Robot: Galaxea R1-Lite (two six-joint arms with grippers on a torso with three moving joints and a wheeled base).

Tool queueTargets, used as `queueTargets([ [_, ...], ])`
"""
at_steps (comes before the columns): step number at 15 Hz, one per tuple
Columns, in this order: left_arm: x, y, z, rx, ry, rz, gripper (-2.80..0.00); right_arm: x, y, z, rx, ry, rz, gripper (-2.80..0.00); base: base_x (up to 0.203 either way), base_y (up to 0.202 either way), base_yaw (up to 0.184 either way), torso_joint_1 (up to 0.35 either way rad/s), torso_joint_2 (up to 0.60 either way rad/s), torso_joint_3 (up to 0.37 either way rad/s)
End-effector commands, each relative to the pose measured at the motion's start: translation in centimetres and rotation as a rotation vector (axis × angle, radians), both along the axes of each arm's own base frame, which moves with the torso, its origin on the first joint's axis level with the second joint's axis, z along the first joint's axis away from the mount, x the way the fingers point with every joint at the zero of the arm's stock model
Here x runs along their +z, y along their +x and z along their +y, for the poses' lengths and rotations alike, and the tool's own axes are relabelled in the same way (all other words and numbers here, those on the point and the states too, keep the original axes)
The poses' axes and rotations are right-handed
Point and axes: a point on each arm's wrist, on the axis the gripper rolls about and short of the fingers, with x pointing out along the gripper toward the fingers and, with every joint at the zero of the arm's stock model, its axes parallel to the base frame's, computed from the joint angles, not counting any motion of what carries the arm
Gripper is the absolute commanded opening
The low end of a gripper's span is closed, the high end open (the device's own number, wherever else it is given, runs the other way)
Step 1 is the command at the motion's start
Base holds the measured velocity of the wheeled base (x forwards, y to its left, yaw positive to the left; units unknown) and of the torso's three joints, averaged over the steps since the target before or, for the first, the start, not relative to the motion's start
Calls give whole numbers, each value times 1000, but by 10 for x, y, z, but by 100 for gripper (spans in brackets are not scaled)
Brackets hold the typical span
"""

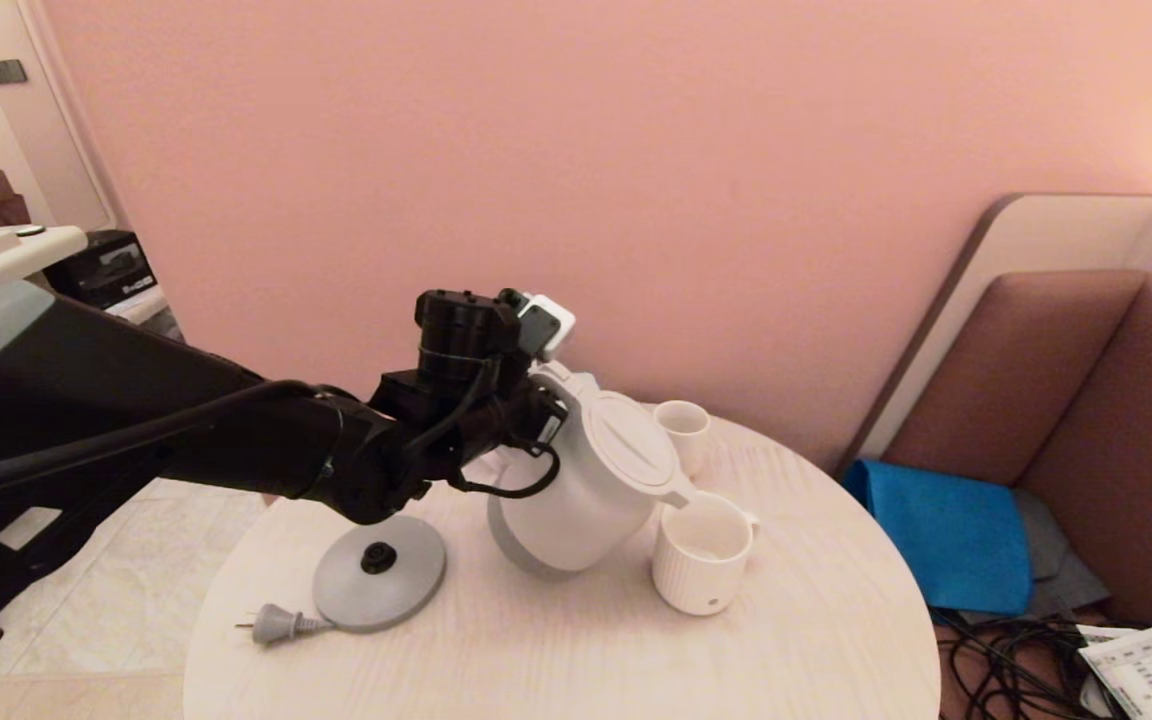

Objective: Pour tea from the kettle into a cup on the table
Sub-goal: Pour water into the cup

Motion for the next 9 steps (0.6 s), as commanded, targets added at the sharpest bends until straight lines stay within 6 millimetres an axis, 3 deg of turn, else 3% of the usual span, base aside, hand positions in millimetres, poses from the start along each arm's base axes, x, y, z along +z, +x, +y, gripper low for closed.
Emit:
queueTargets([
  [1, 0, 1, -1, 15, 10, -11, -280, 0, 0, 0, 0, 0, 1, -280, 0, 0, 0, 0, 0, 0],
  [9, 13, 2, -10, -2, 54, -83, -280, 0, 0, 0, 0, 0, 1, -280, 0, 0, 0, 0, 0, 0],
])
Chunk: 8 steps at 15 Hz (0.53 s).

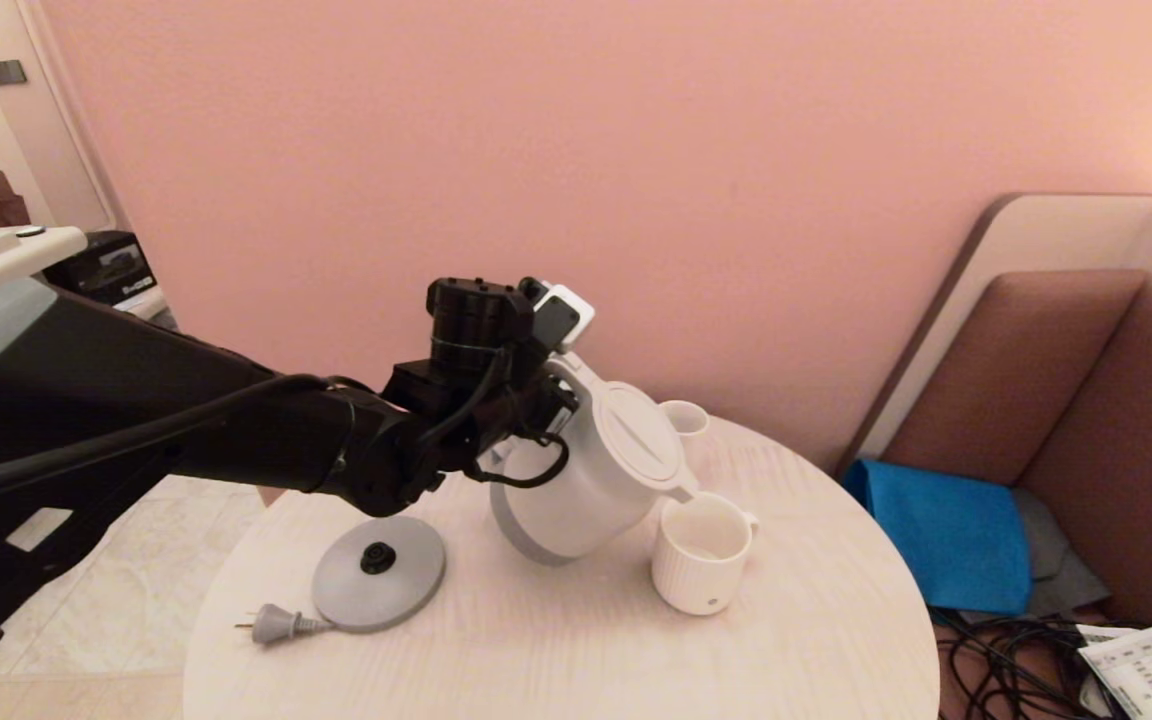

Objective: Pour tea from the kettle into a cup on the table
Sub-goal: Pour water into the cup

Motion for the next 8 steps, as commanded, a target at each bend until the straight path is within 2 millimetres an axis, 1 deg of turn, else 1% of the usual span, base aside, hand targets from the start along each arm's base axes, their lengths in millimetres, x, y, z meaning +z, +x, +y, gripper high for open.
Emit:
queueTargets([
  [1, 5, 2, -2, 1, -4, -22, -280, 0, 0, 0, 1, 0, 1, -280, 0, 0, 0, 0, 0, 0],
  [4, 12, 5, -5, -1, 10, -51, -280, 0, 0, 0, 2, 0, 1, -280, 0, 0, 0, 0, 0, 0],
  [8, 8, 6, -8, -10, 52, -66, -280, 0, 0, 0, -1, 0, 1, -280, 0, 0, 0, 0, 0, 0],
])
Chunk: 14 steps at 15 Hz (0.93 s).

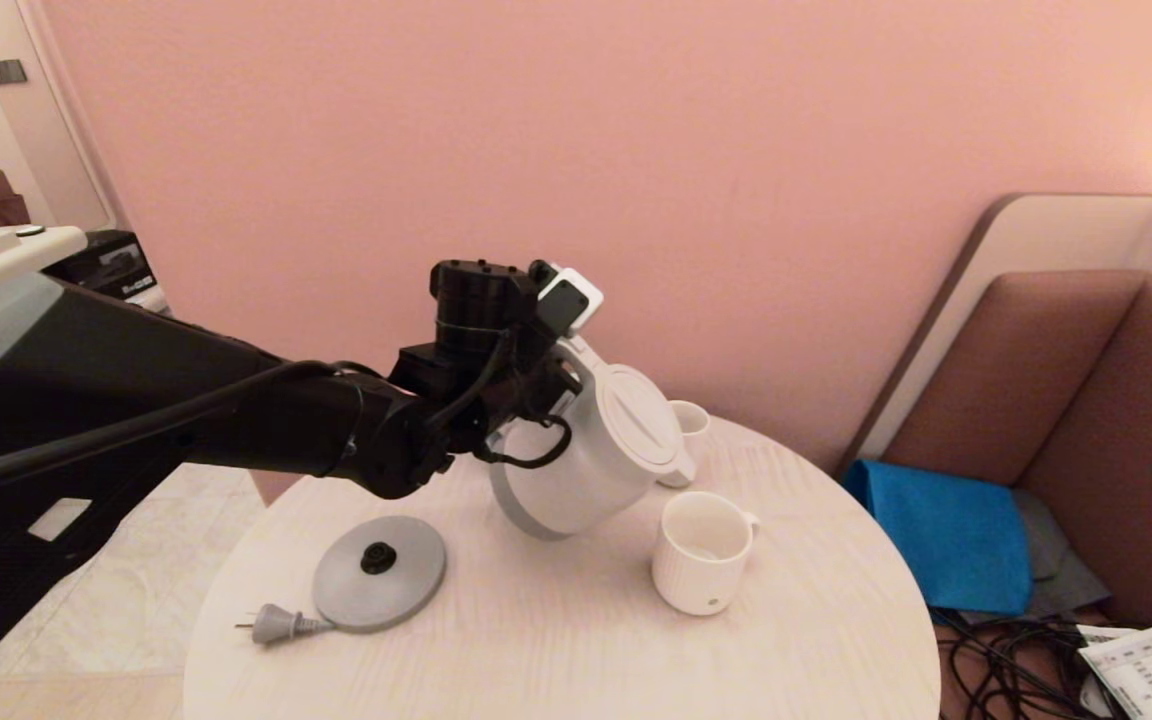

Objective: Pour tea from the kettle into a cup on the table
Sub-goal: Pour water into the cup

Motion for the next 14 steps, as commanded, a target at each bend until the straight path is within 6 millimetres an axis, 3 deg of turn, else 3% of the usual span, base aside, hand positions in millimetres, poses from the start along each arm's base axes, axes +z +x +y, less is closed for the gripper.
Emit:
queueTargets([
  [1, -2, 0, -2, -5, 13, -5, -280, 0, 0, 0, 0, 0, 1, -280, 0, 0, 0, 0, 0, 0],
  [14, 2, -4, -19, -45, 108, -64, -280, 0, 0, 0, 0, 1, 1, -280, 0, 0, 0, 0, 0, 0],
])
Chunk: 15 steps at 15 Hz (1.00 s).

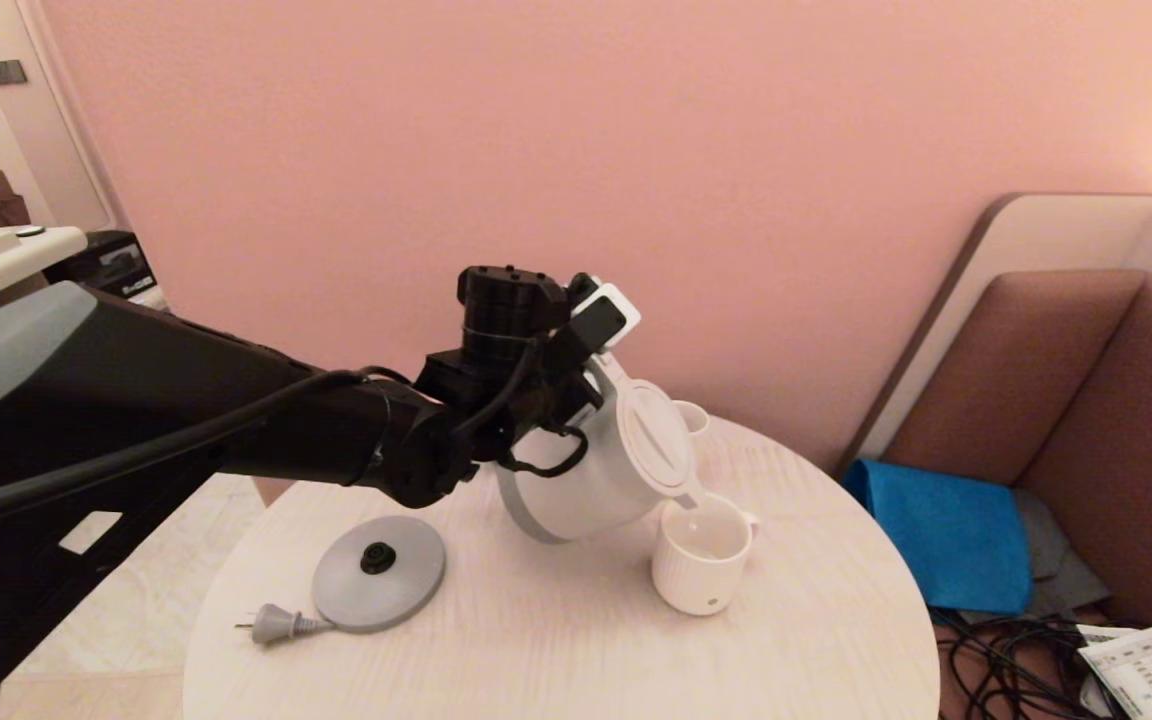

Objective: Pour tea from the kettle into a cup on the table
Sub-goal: Pour water into the cup

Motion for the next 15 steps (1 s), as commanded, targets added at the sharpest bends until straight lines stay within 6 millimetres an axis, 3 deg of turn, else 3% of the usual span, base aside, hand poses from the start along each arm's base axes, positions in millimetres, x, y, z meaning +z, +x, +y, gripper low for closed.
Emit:
queueTargets([
  [1, 3, 1, -4, -5, -3, -14, -280, 0, 0, 0, 0, 1, 1, -280, 0, 0, 0, 0, 0, 0],
  [15, 6, -6, -10, -17, 98, -68, -280, 0, 0, 0, -4, 9, 1, -280, 0, 0, 0, 0, 0, 0],
])
